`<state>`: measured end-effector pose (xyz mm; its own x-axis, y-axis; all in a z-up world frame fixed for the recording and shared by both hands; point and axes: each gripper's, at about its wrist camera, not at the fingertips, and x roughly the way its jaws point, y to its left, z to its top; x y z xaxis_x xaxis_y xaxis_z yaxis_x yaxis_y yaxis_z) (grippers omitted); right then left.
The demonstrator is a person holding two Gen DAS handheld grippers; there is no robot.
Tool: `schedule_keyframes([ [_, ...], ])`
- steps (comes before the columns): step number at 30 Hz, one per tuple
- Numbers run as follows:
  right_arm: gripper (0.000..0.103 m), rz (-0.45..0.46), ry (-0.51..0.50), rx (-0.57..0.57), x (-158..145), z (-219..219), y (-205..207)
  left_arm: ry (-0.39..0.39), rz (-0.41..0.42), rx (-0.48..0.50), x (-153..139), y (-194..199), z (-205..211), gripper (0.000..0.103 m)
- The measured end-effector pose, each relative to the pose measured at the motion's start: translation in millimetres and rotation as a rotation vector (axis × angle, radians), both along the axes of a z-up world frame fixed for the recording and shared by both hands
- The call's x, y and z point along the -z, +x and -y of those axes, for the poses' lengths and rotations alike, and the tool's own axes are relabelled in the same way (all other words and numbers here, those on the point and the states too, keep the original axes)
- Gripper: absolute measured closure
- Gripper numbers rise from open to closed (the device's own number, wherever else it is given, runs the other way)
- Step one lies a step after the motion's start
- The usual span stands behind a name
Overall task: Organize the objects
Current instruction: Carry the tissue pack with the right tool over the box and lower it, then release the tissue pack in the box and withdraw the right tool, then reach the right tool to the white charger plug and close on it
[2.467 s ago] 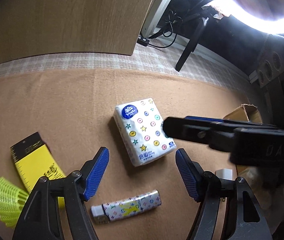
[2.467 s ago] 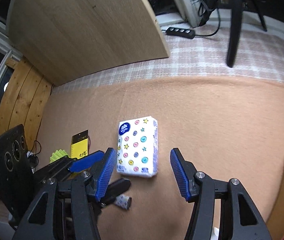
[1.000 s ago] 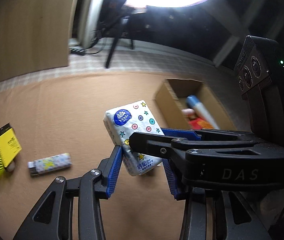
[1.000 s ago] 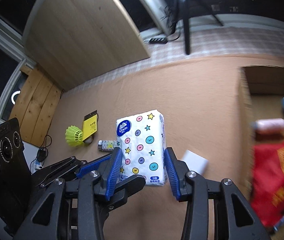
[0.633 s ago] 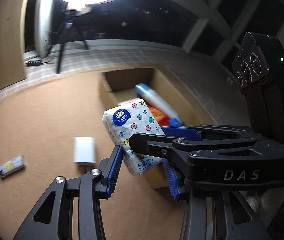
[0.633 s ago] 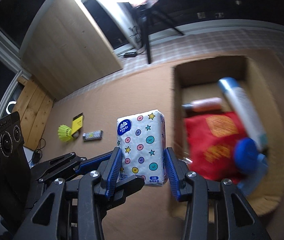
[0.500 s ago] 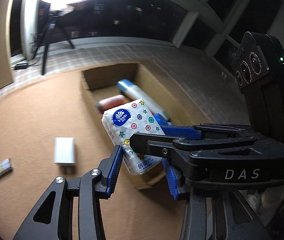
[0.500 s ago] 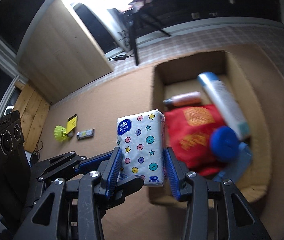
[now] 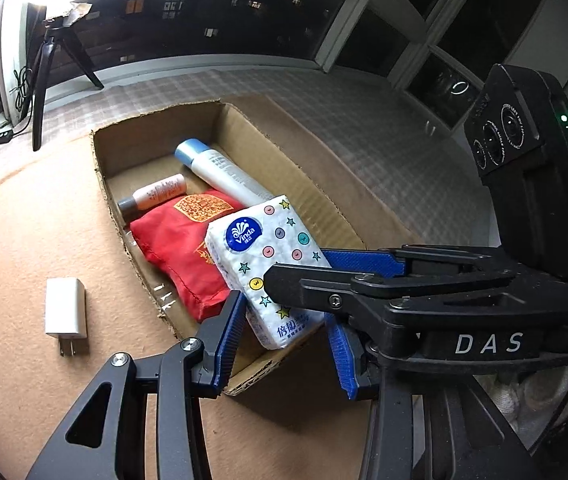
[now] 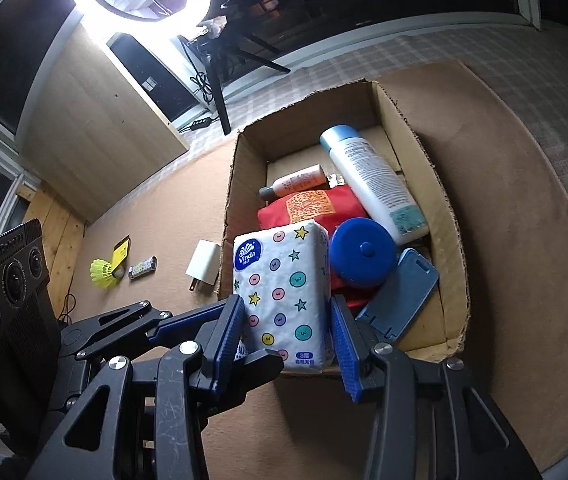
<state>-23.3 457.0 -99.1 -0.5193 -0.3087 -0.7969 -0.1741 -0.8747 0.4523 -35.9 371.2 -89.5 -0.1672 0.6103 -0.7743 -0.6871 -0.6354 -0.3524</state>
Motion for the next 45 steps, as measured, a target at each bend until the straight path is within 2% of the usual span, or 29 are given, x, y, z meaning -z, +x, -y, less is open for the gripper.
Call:
schedule_keyframes([
  [4, 0.061, -0.008, 0.023, 0.021, -3, -2, 0, -0.012, -0.002, -0.022, 1, -3, 3, 0.042],
  [7, 0.057, -0.007, 0.023, 0.027, -4, -3, 0, -0.009, -0.004, -0.033, -1, -5, 8, 0.042],
  [18, 0.054, -0.033, 0.04, 0.002, -13, 19, -7, -0.034, -0.034, -0.085, -5, -10, 45, 0.042],
  [25, 0.054, -0.043, 0.023, -0.036, -17, 47, -19, -0.061, -0.029, -0.198, -3, -30, 106, 0.033],
  [34, 0.054, -0.02, 0.028, -0.123, -7, 108, -37, -0.105, 0.007, -0.377, 12, -71, 201, 0.03],
  [40, 0.054, 0.031, 0.049, -0.135, 13, 144, -61, -0.129, 0.033, -0.441, 27, -96, 242, 0.03],
  [45, 0.054, 0.061, 0.057, -0.125, 24, 156, -76, -0.123, 0.04, -0.47, 33, -114, 272, 0.03],
])
